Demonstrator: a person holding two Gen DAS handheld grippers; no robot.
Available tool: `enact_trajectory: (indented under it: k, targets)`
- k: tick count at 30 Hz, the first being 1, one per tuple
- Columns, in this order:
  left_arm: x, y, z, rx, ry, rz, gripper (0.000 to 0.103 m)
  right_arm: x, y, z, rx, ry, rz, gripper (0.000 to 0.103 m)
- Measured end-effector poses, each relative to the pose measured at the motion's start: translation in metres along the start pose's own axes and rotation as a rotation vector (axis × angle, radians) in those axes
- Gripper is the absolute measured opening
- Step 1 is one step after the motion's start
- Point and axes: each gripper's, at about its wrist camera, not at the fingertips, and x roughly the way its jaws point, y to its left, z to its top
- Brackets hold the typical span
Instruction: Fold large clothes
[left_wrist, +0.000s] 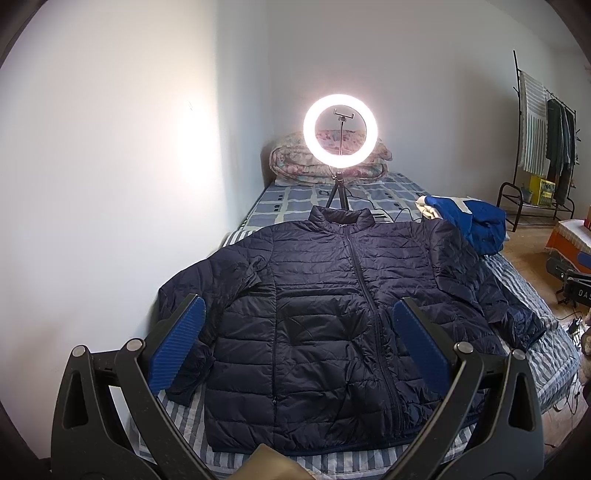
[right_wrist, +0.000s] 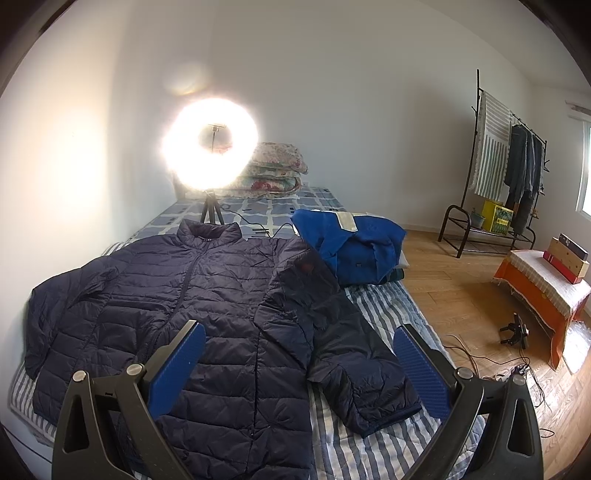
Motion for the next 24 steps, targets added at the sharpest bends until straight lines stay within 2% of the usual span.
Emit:
enact_trajectory:
  k: [24]
  targets:
    - [-0.0044,0.0036,0.0056,-0.003,-0.019,0.003,0.103,-0.0011,0.0036,0.0055,-0.003,-0.011,-0.006,0.103]
